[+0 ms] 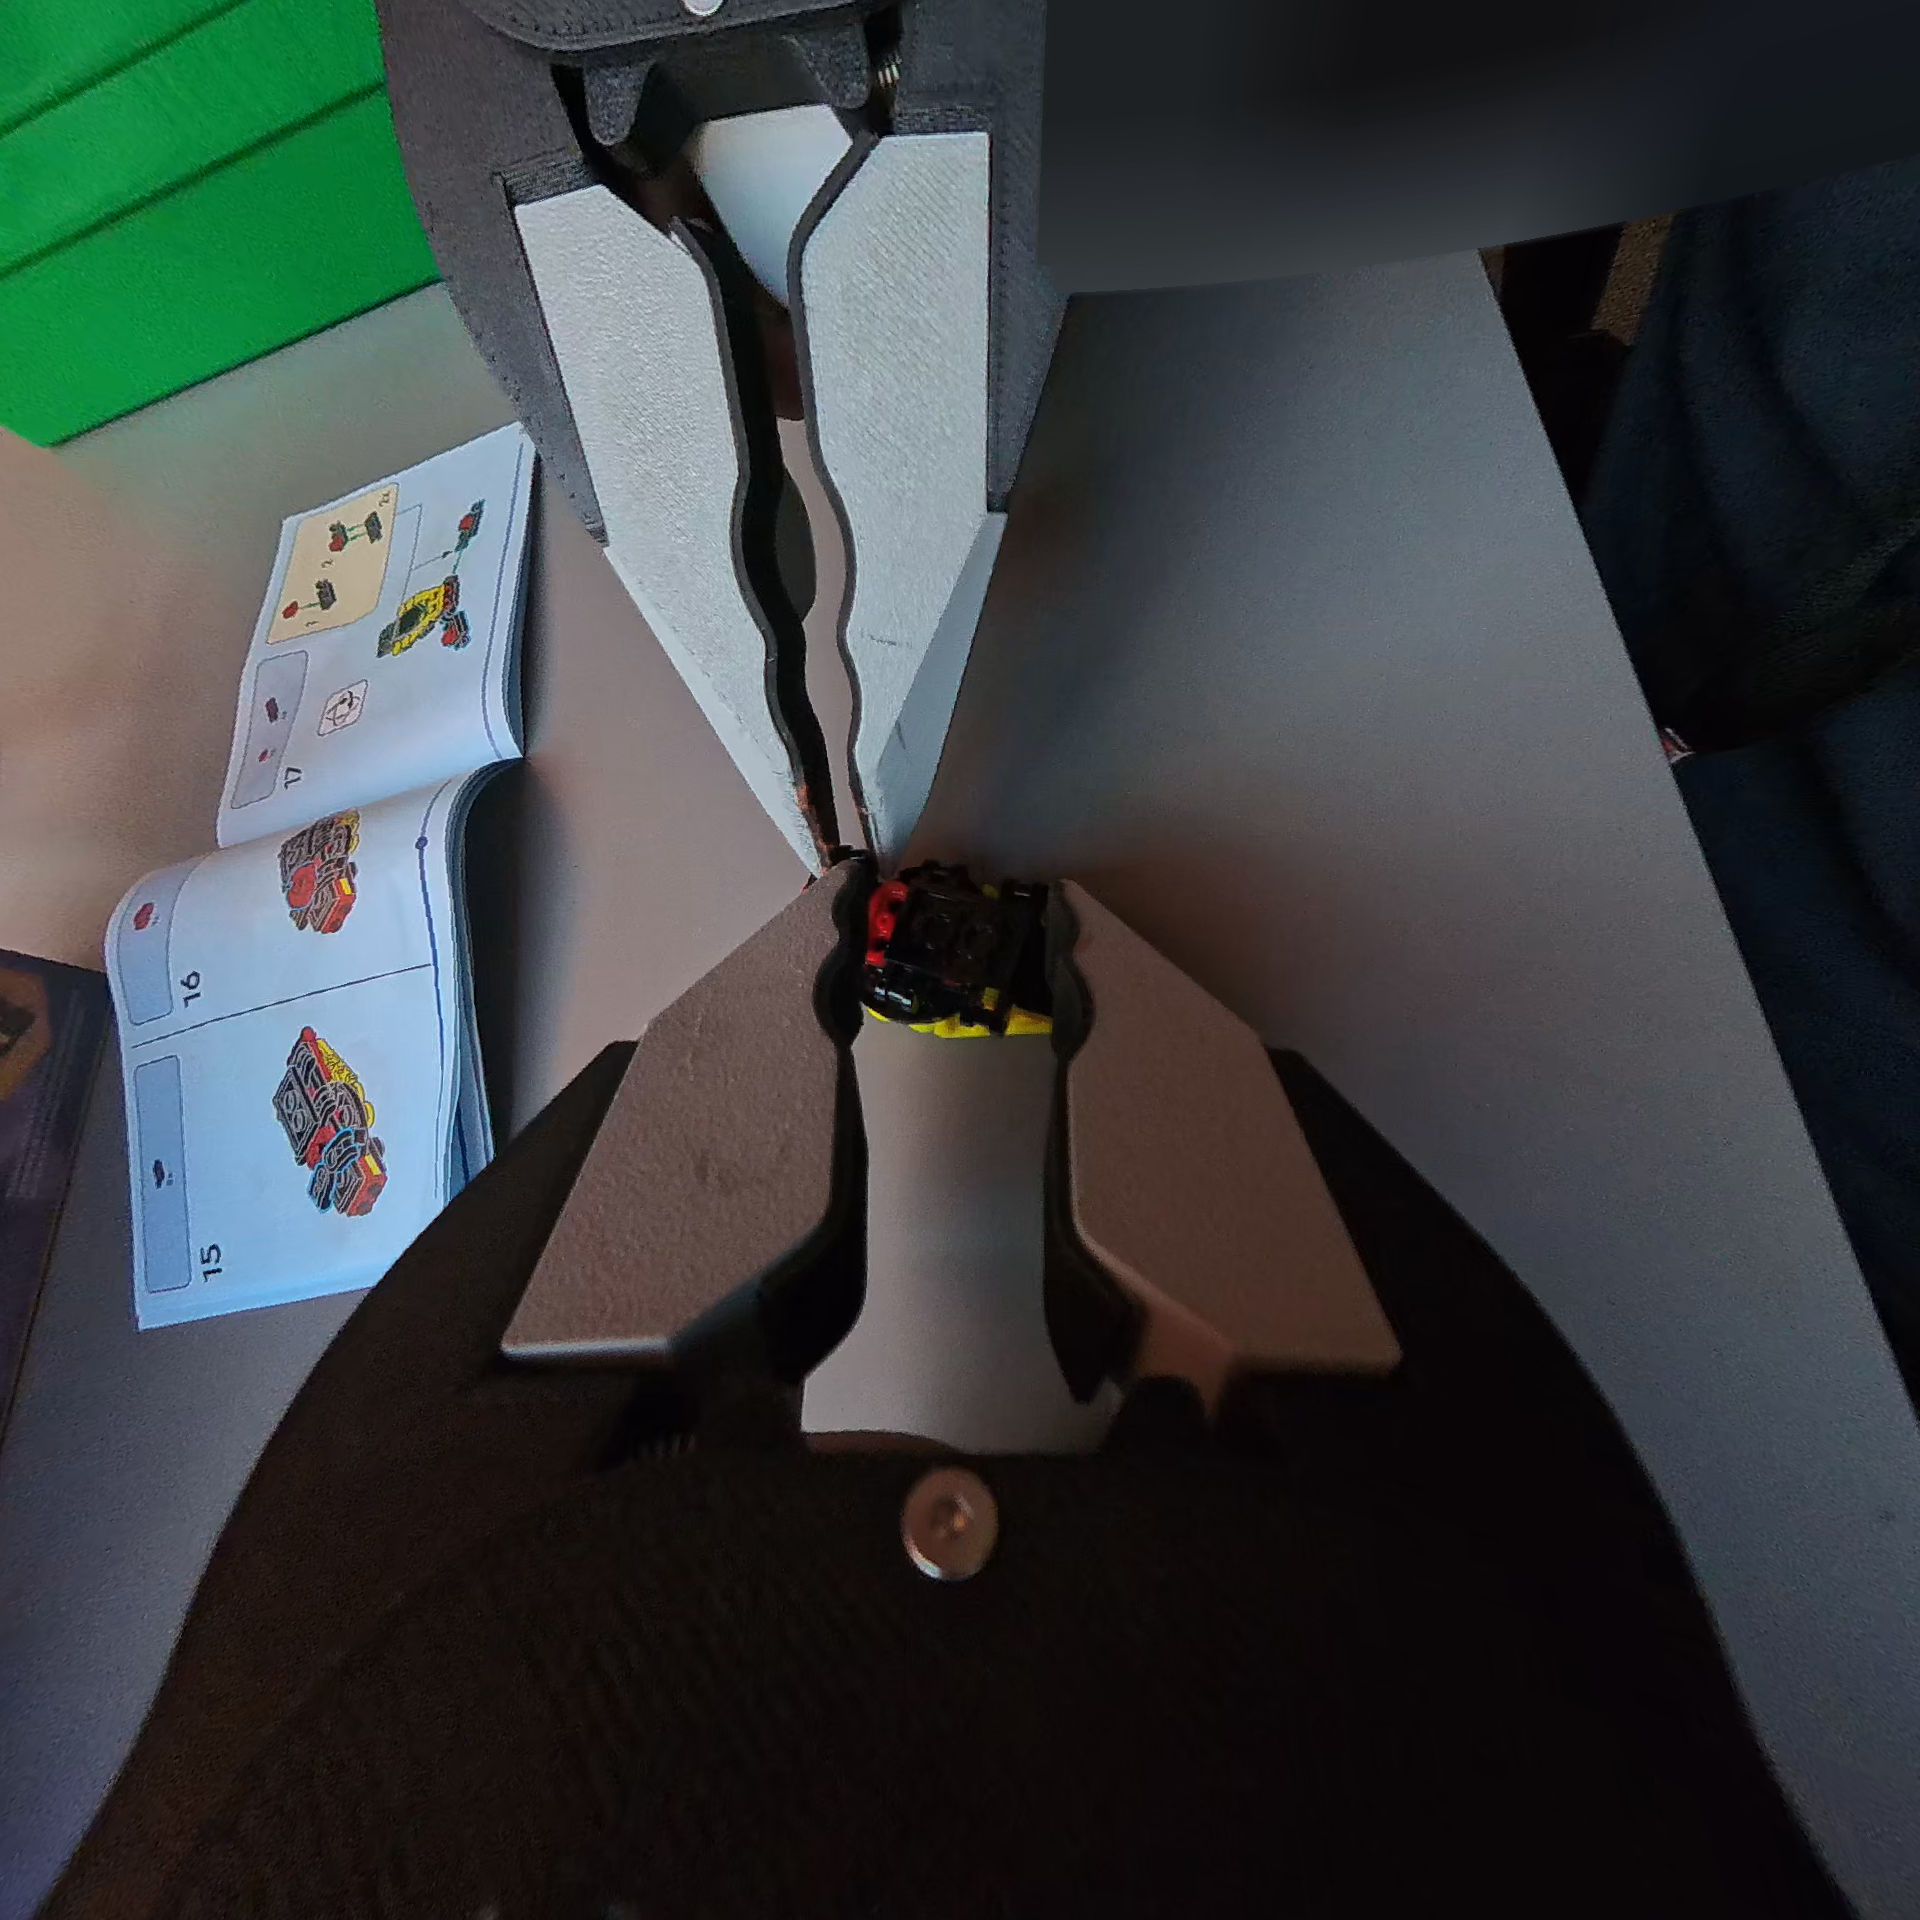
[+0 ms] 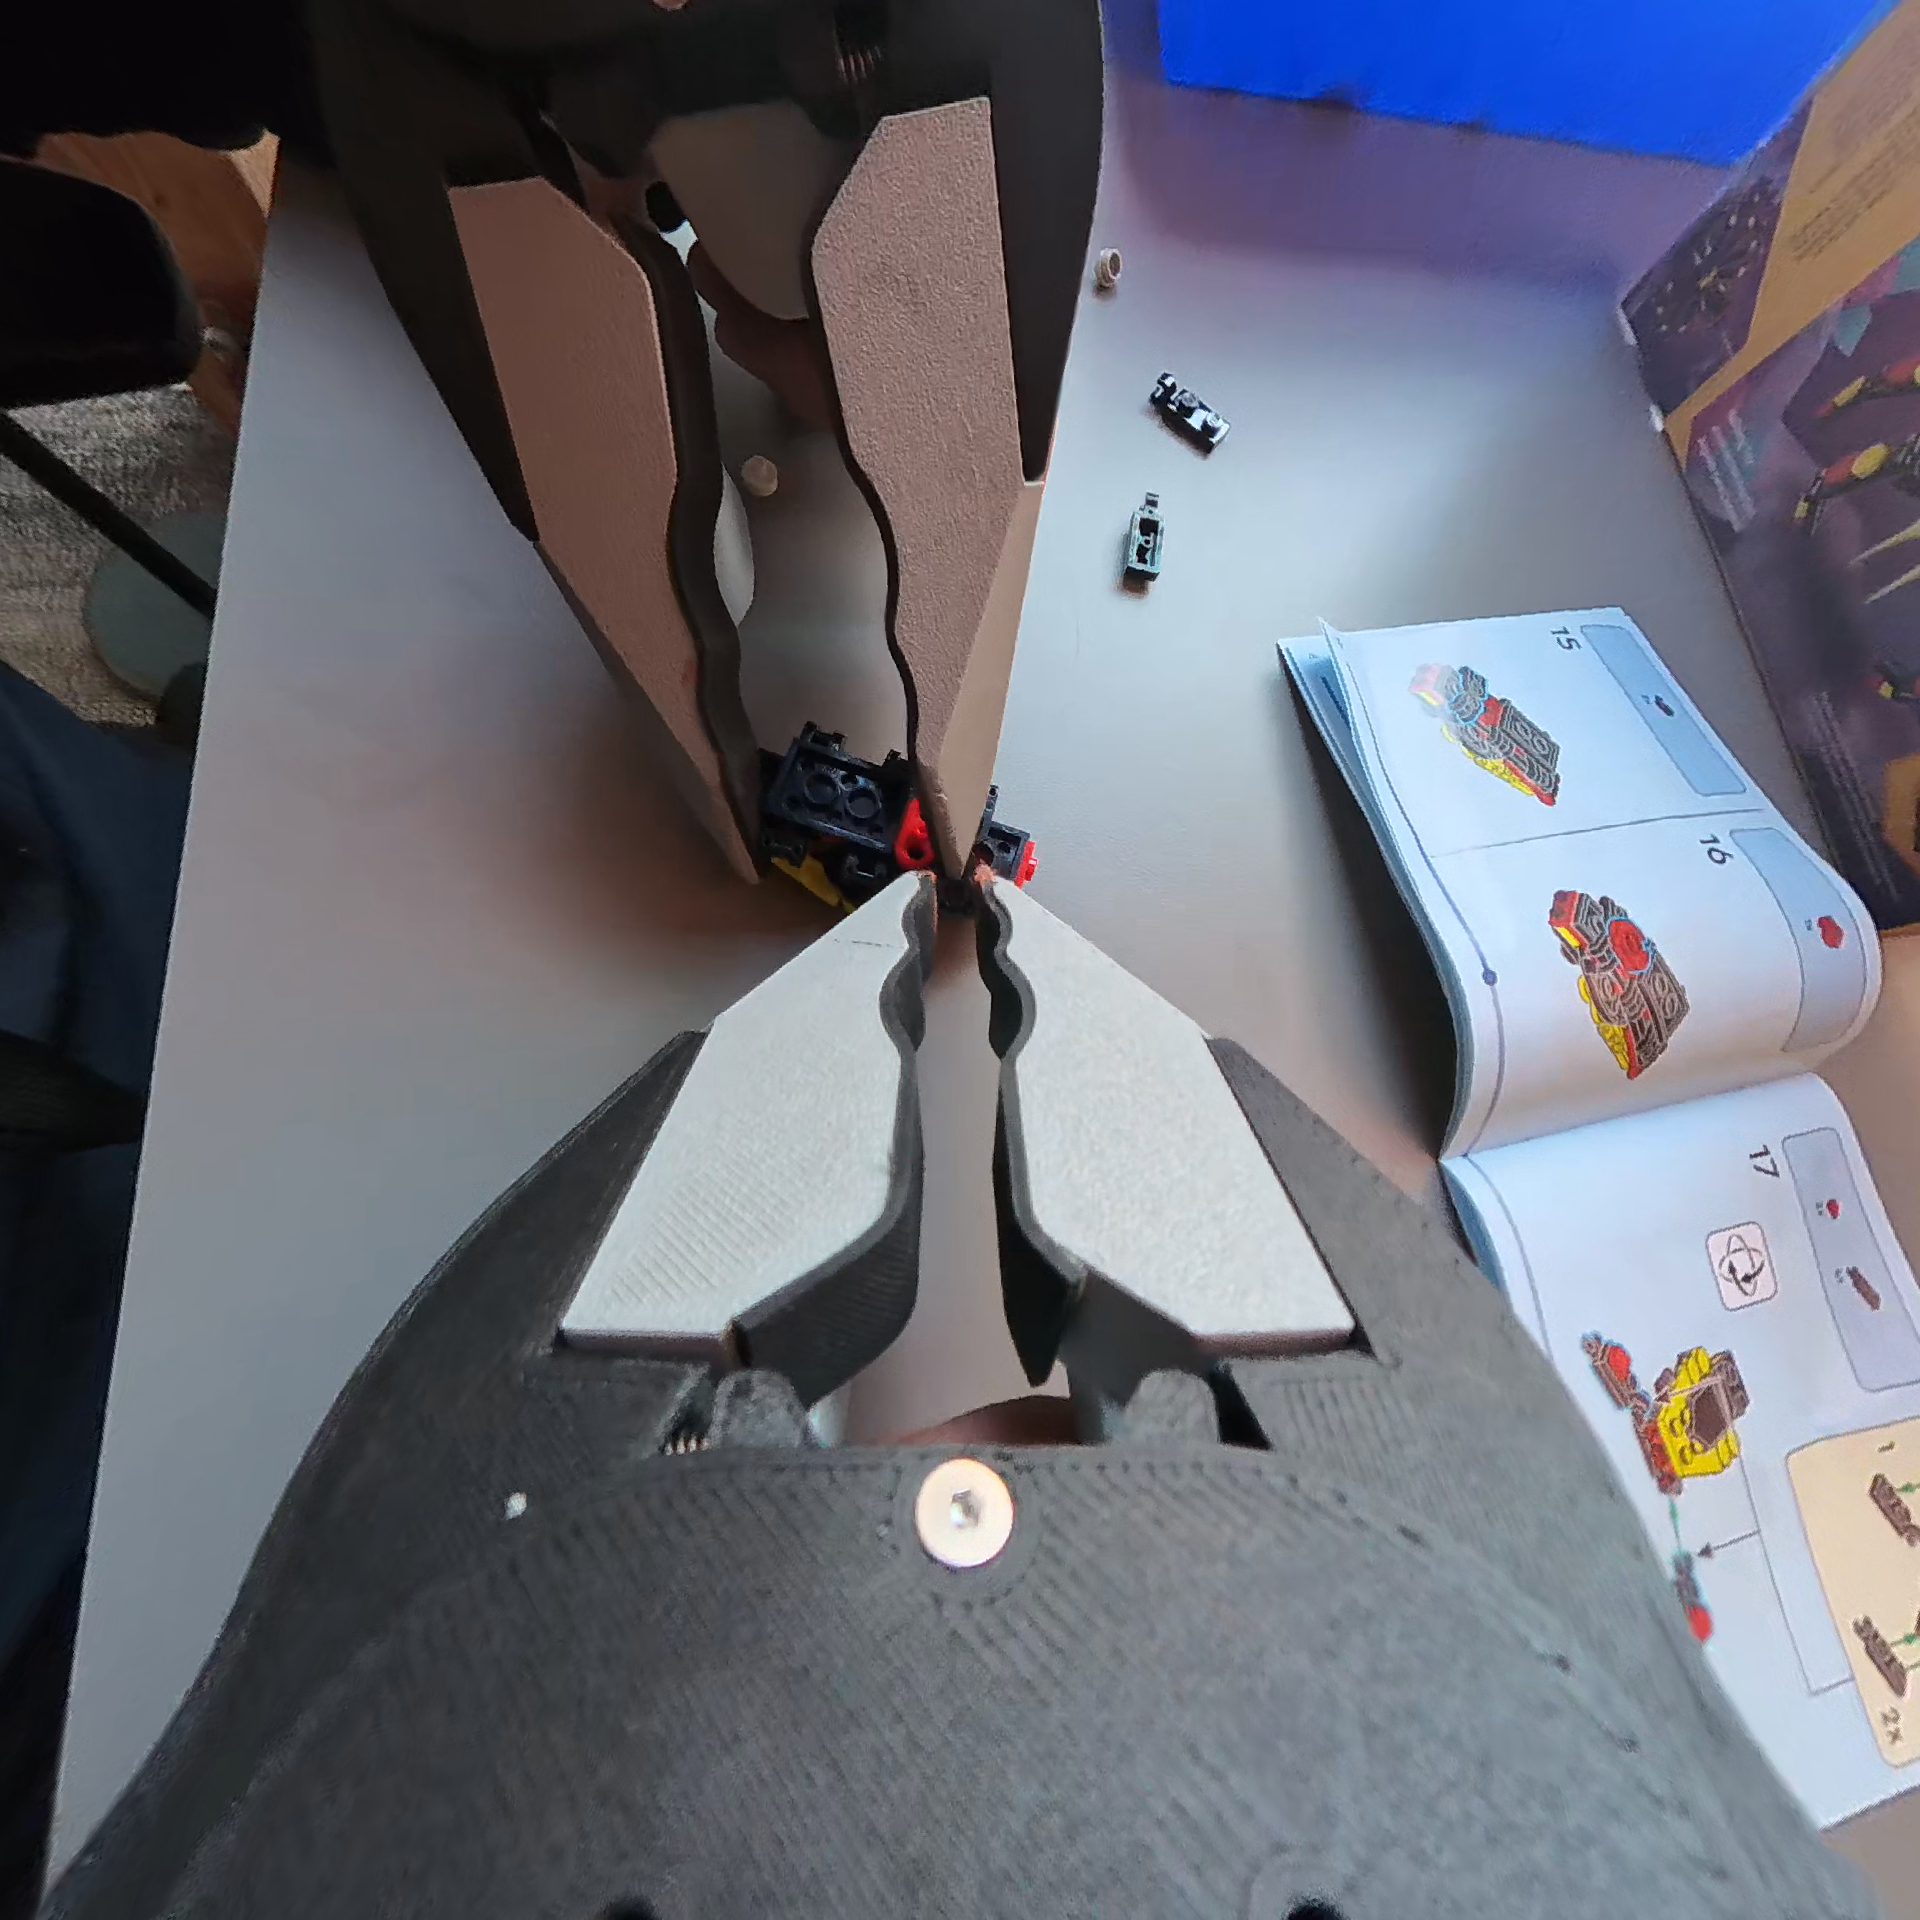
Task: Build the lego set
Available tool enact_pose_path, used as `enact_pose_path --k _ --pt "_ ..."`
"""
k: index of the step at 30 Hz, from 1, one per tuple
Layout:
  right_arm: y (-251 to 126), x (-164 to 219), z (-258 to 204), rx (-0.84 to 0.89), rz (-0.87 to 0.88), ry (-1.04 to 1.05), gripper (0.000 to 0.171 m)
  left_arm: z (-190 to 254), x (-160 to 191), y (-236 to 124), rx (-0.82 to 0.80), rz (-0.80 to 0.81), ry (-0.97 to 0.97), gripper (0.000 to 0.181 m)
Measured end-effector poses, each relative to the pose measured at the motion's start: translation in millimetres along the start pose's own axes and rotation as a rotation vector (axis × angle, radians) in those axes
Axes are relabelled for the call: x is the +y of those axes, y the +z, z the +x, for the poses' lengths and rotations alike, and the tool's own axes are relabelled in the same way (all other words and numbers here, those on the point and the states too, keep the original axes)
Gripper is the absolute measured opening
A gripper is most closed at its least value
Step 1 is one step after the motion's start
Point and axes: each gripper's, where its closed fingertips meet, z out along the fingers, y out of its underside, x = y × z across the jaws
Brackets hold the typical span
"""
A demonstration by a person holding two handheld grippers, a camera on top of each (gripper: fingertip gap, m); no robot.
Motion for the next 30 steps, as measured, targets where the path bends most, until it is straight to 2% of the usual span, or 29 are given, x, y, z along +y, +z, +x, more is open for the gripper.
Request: enact_pose_path --k 1,13,20,30 --pt "0.1 -0.1 -0.2 0.005 -0.006 0.013 0.004 0.0 0.0 -0.1 0.0 0.0 0.0 0.032" --pt "1.7 -1.4 -4.0 -0.04 0.014 0.116 0.008 0.1 1.4 -1.8 0.005 -0.004 -0.002 0.033" --pt "2.0 -0.2 -2.8 -0.005 -0.002 0.034 0.005 0.5 2.1 -2.1 0.008 -0.004 0.005 0.033" --pt "2.6 -0.8 -3.8 -0.009 -0.001 0.066 0.005 1.1 2.2 -3.1 0.023 0.003 -0.005 0.032"
